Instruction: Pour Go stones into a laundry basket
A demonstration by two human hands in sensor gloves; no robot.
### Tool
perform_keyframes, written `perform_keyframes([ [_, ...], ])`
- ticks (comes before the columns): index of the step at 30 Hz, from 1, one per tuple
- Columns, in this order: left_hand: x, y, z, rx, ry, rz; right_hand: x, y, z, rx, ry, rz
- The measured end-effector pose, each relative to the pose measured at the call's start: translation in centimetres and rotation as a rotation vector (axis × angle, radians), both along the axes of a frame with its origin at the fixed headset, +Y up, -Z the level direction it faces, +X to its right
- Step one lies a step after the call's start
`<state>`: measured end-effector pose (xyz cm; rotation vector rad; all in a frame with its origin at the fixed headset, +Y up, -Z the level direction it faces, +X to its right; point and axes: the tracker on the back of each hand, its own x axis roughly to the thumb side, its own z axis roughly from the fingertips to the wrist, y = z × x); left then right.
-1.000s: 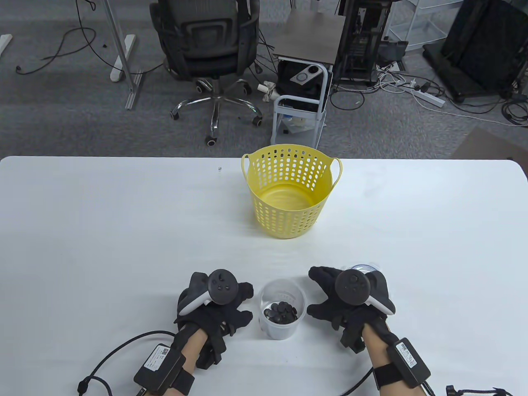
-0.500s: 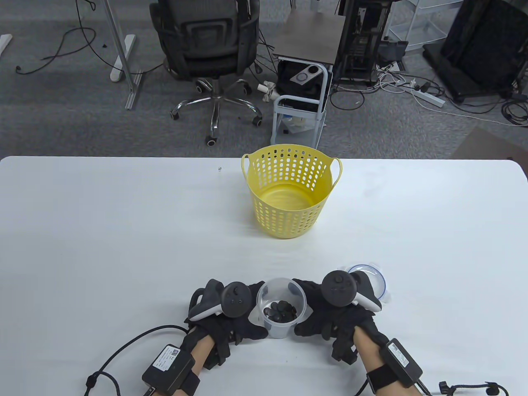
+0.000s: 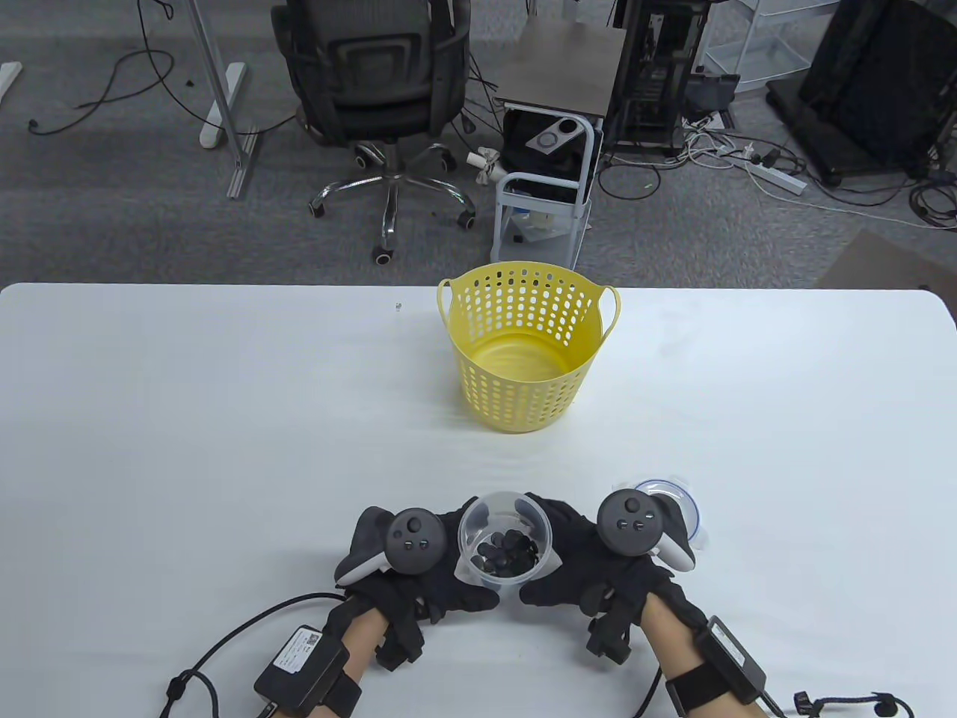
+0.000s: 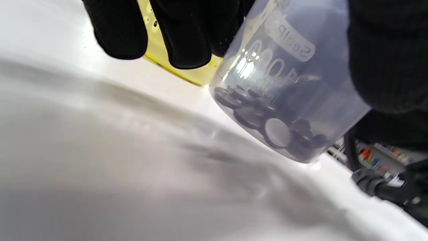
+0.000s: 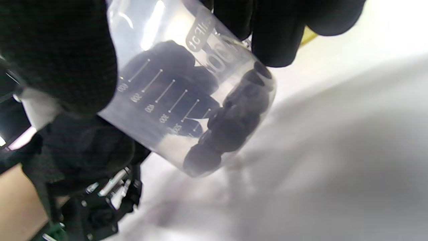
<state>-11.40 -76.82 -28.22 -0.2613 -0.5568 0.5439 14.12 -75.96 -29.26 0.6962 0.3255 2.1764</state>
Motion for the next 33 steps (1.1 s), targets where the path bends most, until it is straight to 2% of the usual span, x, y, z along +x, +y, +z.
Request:
perform_keyframes([
  [7, -0.6, 0.8, 0.3, 0.001, 0.05, 0.293, -0.6, 1.5, 1.1, 0.096, -0.061, -0.169],
  [14, -0.4, 1.1, 0.9, 0.021, 0.079, 0.554, -0.7, 2.5, 1.7, 0.139, -0.07, -0.225],
  [17, -0.4, 1.5, 1.0, 0.051, 0.098, 0.56, -0.7, 3.0, 1.8, 0.16, -0.067, -0.216],
  [23, -0.8, 1.5, 0.5, -0.002, 0.17, 0.618, -0.9, 2.8, 1.5, 0.122, -0.077, -0.249],
  [30, -3.0, 0.6, -0.5, 0.038, 0.389, 0.547, 0.8, 1.1, 0.3, 0.117, -0.207, -0.148],
  [33, -3.9, 0.5, -0.8, 0.041, 0.485, 0.544, 1.2, 0.8, 0.0, 0.148, -0.239, -0.006],
])
